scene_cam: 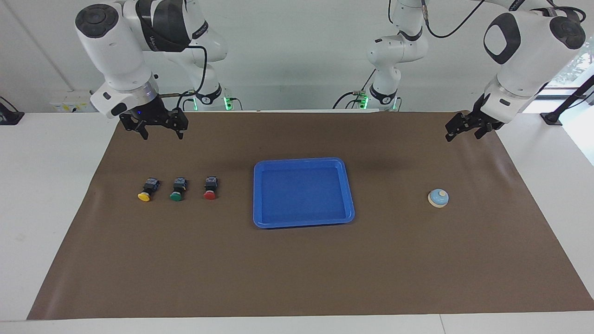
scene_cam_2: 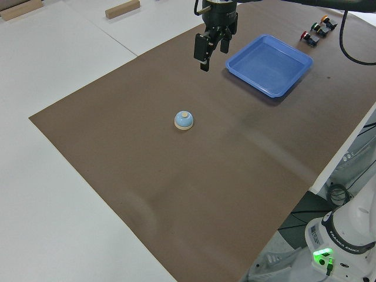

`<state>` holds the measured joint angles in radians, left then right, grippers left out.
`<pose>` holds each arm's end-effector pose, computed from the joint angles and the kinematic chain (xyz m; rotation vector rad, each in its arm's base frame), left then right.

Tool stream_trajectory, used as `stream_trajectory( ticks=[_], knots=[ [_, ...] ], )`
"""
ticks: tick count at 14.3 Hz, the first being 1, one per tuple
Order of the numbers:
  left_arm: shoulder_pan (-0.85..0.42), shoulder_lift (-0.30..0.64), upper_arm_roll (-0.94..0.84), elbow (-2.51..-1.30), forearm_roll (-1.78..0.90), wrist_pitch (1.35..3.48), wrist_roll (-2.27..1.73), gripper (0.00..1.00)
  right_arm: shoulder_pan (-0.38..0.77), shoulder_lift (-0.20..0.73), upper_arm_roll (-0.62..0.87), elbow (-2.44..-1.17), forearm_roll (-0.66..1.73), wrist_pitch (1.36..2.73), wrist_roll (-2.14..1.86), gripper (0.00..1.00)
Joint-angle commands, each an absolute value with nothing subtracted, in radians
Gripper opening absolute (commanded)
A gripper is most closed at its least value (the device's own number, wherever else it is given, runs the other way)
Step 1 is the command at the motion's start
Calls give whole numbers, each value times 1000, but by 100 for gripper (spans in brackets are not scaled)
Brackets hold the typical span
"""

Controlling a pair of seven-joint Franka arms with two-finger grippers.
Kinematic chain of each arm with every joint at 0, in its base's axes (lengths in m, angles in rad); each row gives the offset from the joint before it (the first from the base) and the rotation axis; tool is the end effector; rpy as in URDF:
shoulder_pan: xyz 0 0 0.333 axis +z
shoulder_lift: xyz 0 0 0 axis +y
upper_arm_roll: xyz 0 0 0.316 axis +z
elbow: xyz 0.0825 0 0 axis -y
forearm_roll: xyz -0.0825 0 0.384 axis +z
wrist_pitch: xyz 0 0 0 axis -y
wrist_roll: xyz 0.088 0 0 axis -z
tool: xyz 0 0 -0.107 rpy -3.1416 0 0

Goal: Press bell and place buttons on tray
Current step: 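Move the left gripper toward the white call bell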

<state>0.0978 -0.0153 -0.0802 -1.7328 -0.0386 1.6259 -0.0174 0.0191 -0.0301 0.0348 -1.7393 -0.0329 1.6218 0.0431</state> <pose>0.5474 0.0054 0.5611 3.1005 0.0604 -0.1422 0.5424 0.0261 0.5658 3.1007 0.0215 -0.1329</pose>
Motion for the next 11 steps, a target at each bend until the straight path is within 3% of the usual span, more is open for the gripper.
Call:
stream_trajectory(
  ticks=[1,7,8,9,10,11],
  knots=[
    [104,-25,-81,-1732,-34,1637,-17,100,6,-35,44,-1732,-15,1601,31,100],
    [103,-26,-81,-1746,-23,1675,-18,100,15,-37,44,-1740,-15,1608,34,100],
    [104,-28,-81,-1752,-25,1680,-21,68,15,-37,44,-1740,-17,1609,34,100],
    [106,-28,-81,-1752,-25,1680,-29,9,15,-37,44,-1740,-17,1609,34,100],
    [112,-35,-81,-1773,-25,1687,-15,0,15,-37,44,-1740,-17,1608,34,100],
    [132,-58,-81,-1820,-25,1737,-15,0,12,-37,44,-1741,-17,1605,29,100]
  ],
)
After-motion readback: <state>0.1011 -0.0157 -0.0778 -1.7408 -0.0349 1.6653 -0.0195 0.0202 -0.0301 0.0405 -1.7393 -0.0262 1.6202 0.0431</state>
